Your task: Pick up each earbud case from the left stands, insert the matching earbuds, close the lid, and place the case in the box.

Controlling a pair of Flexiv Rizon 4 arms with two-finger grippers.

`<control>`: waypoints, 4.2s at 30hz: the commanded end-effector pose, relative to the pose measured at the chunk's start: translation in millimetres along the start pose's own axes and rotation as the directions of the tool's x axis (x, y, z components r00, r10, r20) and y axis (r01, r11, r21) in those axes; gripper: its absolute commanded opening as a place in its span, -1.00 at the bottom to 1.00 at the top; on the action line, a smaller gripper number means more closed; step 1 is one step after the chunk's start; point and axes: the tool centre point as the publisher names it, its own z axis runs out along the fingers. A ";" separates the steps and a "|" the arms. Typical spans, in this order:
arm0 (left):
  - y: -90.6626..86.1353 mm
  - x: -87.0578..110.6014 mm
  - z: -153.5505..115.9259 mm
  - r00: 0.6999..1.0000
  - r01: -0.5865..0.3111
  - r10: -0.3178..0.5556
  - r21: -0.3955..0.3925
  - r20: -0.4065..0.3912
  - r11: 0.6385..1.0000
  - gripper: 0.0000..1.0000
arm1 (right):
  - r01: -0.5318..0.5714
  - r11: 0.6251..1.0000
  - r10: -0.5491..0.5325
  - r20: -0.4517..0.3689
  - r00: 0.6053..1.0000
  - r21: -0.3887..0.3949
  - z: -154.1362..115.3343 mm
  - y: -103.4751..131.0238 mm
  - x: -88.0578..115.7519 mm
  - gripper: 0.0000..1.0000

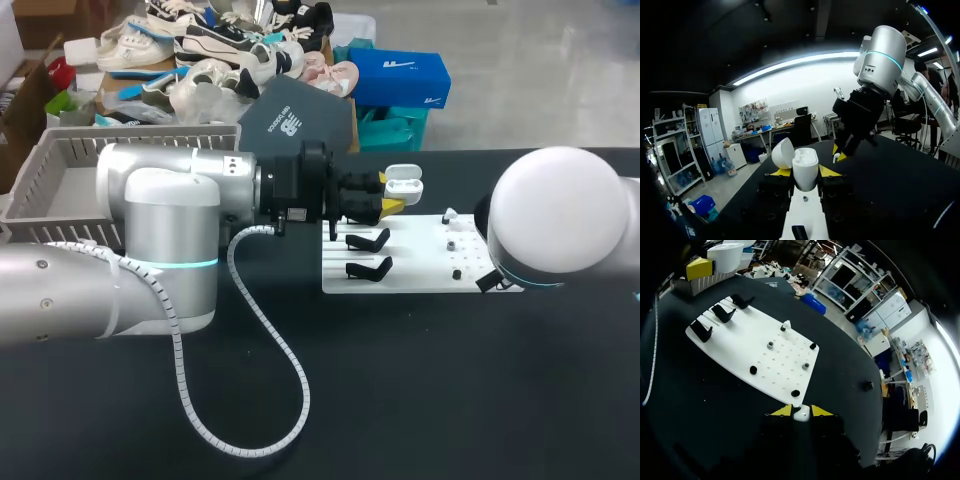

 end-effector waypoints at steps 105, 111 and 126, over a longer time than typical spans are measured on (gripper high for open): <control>0.1 0.7 -0.2 1.000 -0.001 0.001 -0.001 0.002 1.000 -1.00 | -0.866 0.487 0.867 -0.174 0.466 0.108 -106.1 64.0 -170.9 -1.00; 0.1 0.7 -0.2 1.000 -0.001 0.001 -0.001 0.002 1.000 -1.00 | -0.866 0.487 0.868 -0.175 0.465 0.114 -105.7 65.9 -170.0 -1.00; 0.1 0.7 -0.2 1.000 -0.001 0.001 -0.001 0.002 1.000 -1.00 | -0.868 0.482 0.870 -0.188 0.457 0.120 -97.1 60.8 -167.5 -1.00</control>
